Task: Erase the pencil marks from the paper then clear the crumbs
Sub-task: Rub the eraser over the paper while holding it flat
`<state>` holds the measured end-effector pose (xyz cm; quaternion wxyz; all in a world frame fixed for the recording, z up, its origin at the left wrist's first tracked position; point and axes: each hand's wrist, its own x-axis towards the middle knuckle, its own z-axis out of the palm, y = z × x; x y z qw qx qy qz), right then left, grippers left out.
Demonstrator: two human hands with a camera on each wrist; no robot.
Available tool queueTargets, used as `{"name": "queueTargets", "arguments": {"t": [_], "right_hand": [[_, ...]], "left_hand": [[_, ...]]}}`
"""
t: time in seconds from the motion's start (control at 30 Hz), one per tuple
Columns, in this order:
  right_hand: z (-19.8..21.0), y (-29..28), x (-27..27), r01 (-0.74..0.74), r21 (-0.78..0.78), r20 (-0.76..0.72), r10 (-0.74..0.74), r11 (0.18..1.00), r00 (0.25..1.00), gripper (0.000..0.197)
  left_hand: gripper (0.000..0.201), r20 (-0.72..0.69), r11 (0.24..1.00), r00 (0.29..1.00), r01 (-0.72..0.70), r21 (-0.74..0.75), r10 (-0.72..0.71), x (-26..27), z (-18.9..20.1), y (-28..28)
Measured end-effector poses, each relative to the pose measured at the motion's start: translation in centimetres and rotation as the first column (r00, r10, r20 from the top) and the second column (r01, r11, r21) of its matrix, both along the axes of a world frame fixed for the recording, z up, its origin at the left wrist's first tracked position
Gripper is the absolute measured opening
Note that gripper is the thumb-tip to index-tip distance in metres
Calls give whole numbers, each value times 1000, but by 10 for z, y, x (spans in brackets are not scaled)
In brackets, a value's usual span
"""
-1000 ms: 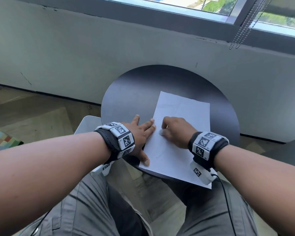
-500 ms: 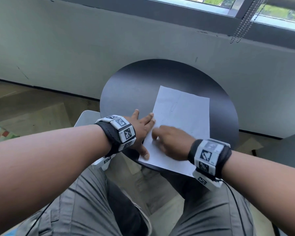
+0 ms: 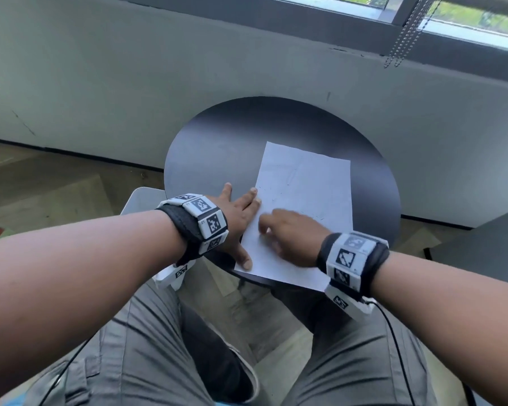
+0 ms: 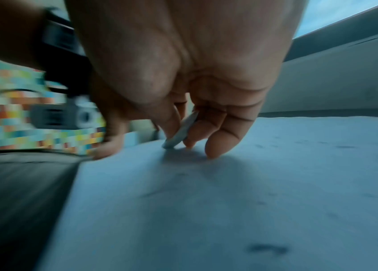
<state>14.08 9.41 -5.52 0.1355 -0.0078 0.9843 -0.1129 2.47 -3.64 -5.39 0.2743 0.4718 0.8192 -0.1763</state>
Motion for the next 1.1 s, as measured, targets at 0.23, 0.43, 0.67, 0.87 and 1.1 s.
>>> {"name": "queueTargets", "arguments": {"t": [0.23, 0.43, 0.67, 0.87, 1.1], "right_hand": [[-2, -3, 19, -45, -55, 41, 47, 997, 998, 18], [-7, 24, 1, 207, 13, -71, -206, 978, 976, 17], [-2, -7, 21, -104, -49, 15, 105, 993, 994, 19], [-11, 13, 1, 189, 3, -78, -188, 982, 979, 19], [-6, 25, 1, 247, 12, -86, -245, 969, 966, 19]], "left_hand": [[136, 6, 1000, 1000, 14, -3, -14, 1, 2, -1], [135, -15, 1000, 999, 29, -10, -29, 4, 5, -1], [134, -20, 999, 999, 29, -31, -30, 7, 10, 1], [132, -1, 1000, 1000, 18, -16, -18, 6, 11, 0], [133, 14, 1000, 1000, 15, -25, -14, 7, 10, 1]]}}
